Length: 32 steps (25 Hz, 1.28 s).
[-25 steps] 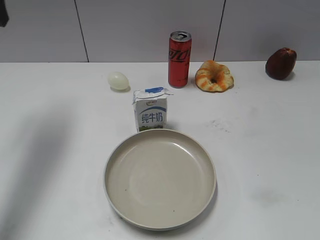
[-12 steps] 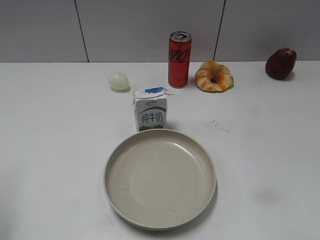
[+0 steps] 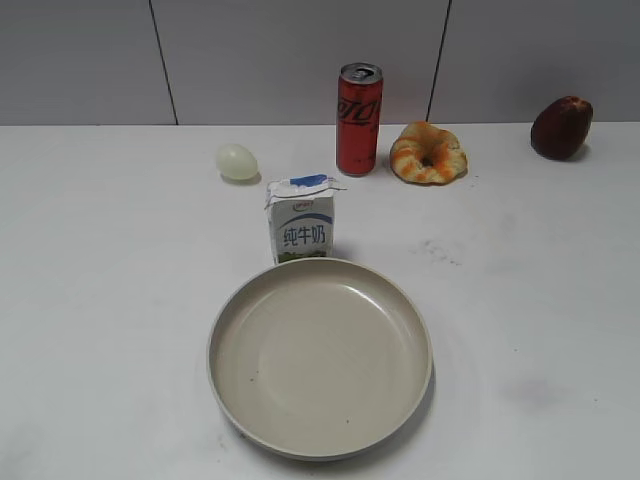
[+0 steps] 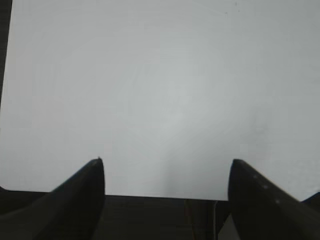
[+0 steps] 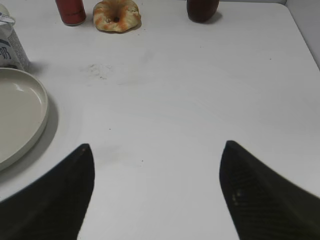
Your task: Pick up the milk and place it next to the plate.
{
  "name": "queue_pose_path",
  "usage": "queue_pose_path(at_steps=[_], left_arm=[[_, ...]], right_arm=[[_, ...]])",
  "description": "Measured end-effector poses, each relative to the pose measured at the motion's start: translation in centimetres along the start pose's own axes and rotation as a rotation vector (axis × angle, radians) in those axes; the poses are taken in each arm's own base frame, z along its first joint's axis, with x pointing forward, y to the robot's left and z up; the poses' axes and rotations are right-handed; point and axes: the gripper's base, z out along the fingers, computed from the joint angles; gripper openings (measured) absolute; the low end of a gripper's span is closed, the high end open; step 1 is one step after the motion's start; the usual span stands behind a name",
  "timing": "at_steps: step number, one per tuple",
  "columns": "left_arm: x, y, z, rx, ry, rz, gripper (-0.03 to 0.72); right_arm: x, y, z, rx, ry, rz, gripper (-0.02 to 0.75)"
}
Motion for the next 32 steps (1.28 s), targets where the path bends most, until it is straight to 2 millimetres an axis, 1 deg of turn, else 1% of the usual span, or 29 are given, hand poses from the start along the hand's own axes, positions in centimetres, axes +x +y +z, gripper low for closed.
queue_pose_path(at_steps=[4,7,11,17,28,32], left_arm=[[2.2,-0.5,-0.1,0.01,-0.063,-0.008,0.58],[3.4,-0.7,-0.4,0.003,-0.14,-0.009,0.572],[4.4,-0.9,-1.2,-0.018,-0.286,-0.009,0.567],[5.7,-1.1,-2.3,-0.035,-0.426,-0.009,0.566],[8.0,-1.4,-3.7,-0.059,-0.601,-0.007,0.552],[8.1,-1.5,-3.8,-0.058,-0.608,-0.007,0.552]], right_arm=[[0.0,0.0,0.0,0.0,0.0,0.0,0.588],[0.0,0.0,0.0,0.0,0.0,0.0,0.588],[0.0,0.0,0.0,0.0,0.0,0.0,0.588],[0.0,0.0,0.0,0.0,0.0,0.0,0.588],[0.0,0.0,0.0,0.0,0.0,0.0,0.588],[0.0,0.0,0.0,0.0,0.0,0.0,0.588]])
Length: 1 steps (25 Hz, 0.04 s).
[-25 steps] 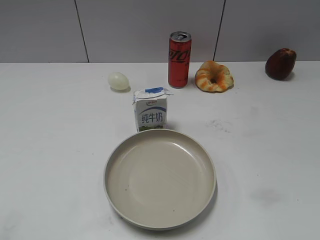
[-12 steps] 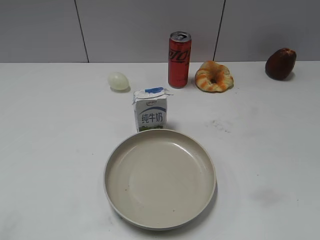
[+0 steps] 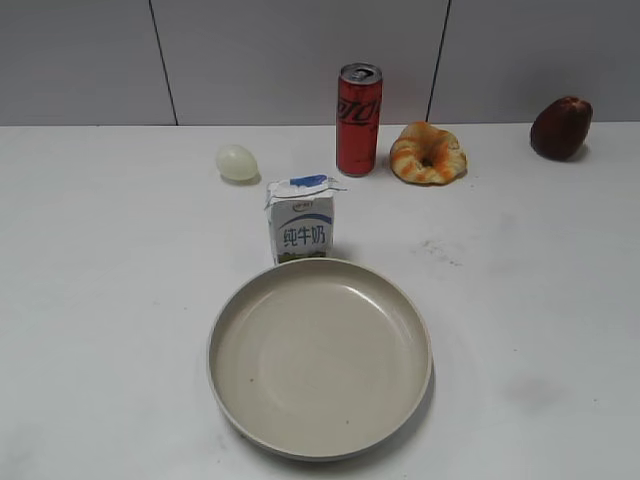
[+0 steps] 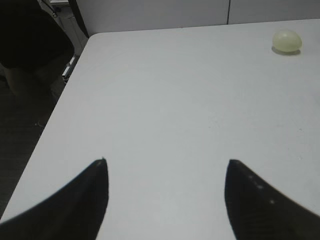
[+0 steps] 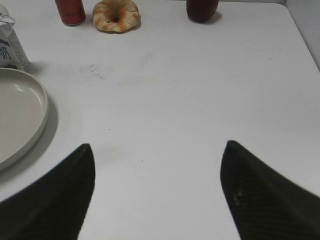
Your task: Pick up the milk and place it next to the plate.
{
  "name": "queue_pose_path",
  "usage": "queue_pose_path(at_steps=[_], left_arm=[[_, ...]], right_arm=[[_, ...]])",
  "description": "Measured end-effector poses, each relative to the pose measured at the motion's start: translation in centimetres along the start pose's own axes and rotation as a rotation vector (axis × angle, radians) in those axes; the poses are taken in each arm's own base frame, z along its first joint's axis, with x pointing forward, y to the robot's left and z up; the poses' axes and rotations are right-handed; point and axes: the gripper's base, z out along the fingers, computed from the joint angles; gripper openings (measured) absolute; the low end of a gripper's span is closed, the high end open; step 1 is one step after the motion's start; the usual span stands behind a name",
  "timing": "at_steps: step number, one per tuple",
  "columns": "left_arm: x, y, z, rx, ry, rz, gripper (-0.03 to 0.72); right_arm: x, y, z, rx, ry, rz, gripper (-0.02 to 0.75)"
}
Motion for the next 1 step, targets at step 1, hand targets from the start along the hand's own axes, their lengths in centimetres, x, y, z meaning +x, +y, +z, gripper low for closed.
queue_pose_path(at_steps=[1], left_arm=[[0.0,0.0,0.0,0.0,0.0,0.0,0.552]], right_arm=[[0.0,0.0,0.0,0.0,0.0,0.0,0.588]])
